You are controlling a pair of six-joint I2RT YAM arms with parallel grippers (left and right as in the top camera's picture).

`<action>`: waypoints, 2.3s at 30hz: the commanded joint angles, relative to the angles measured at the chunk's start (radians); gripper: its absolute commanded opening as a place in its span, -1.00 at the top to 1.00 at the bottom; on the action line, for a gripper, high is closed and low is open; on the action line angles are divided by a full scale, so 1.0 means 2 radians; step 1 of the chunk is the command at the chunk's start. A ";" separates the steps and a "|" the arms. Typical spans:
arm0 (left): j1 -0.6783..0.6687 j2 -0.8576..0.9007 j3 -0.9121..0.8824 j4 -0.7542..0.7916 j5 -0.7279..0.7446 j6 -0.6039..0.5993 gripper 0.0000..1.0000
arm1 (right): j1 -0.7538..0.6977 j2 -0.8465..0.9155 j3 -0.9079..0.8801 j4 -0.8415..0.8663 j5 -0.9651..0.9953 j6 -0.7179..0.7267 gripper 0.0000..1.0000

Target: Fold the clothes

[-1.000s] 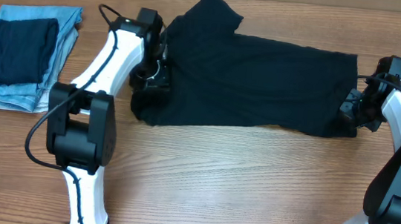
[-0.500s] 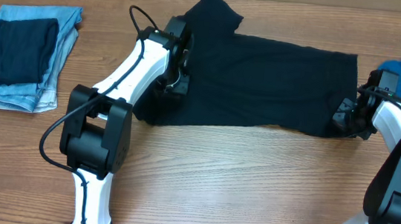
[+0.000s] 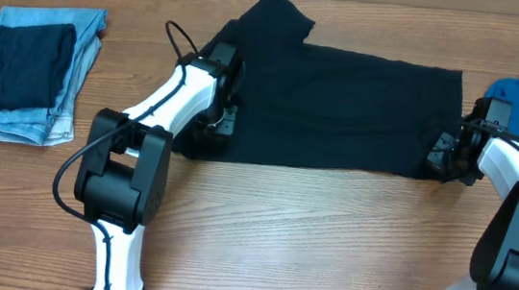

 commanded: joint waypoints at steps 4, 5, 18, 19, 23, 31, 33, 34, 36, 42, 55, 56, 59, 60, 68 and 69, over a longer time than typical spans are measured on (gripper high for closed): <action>0.064 -0.002 -0.014 0.003 -0.033 0.026 0.63 | 0.002 -0.001 -0.013 -0.008 0.064 -0.002 0.92; 0.068 -0.002 -0.014 0.004 -0.025 0.030 0.63 | 0.002 -0.001 -0.013 -0.011 0.066 -0.003 0.92; 0.071 -0.002 0.142 -0.081 -0.031 0.034 0.60 | 0.002 -0.001 0.096 -0.135 0.036 0.000 0.81; 0.071 -0.003 0.163 -0.093 -0.031 0.032 0.58 | 0.002 -0.001 0.113 -0.145 0.028 0.000 0.80; 0.066 -0.003 0.262 -0.154 -0.031 0.033 0.45 | 0.002 -0.001 0.195 -0.202 -0.008 -0.001 0.74; 0.064 0.010 0.313 -0.070 0.044 0.062 0.92 | 0.021 0.000 0.266 -0.179 -0.076 -0.013 0.92; 0.060 0.027 0.311 -0.044 0.053 0.091 0.92 | 0.029 0.002 0.265 -0.156 -0.076 -0.035 0.92; 0.058 0.035 0.311 -0.035 0.052 0.099 0.92 | 0.033 0.003 0.265 -0.146 -0.076 -0.042 0.92; 0.057 0.061 0.311 -0.006 0.052 0.106 0.92 | 0.042 0.009 0.264 -0.120 -0.074 -0.044 0.92; 0.058 0.139 0.311 0.067 0.053 0.123 0.92 | 0.046 0.069 0.262 -0.069 -0.067 -0.055 0.92; 0.059 0.193 0.310 0.117 0.056 0.135 0.92 | 0.051 0.179 0.262 -0.012 -0.074 -0.081 0.92; 0.059 0.199 0.310 0.118 0.056 0.135 0.92 | 0.051 0.179 0.262 -0.011 -0.074 -0.081 0.92; 0.059 0.216 0.310 0.114 0.055 0.134 0.92 | 0.051 0.179 0.262 -0.014 -0.074 -0.081 0.92; 0.059 0.218 0.310 0.109 0.054 0.134 0.92 | 0.051 0.179 0.262 -0.017 -0.074 -0.081 0.92; 0.068 0.224 0.310 0.020 -0.045 0.134 0.92 | 0.051 0.179 0.262 -0.067 -0.068 -0.080 0.92; 0.070 0.224 0.310 0.007 -0.051 0.127 0.92 | 0.051 0.179 0.262 -0.072 -0.071 -0.080 0.92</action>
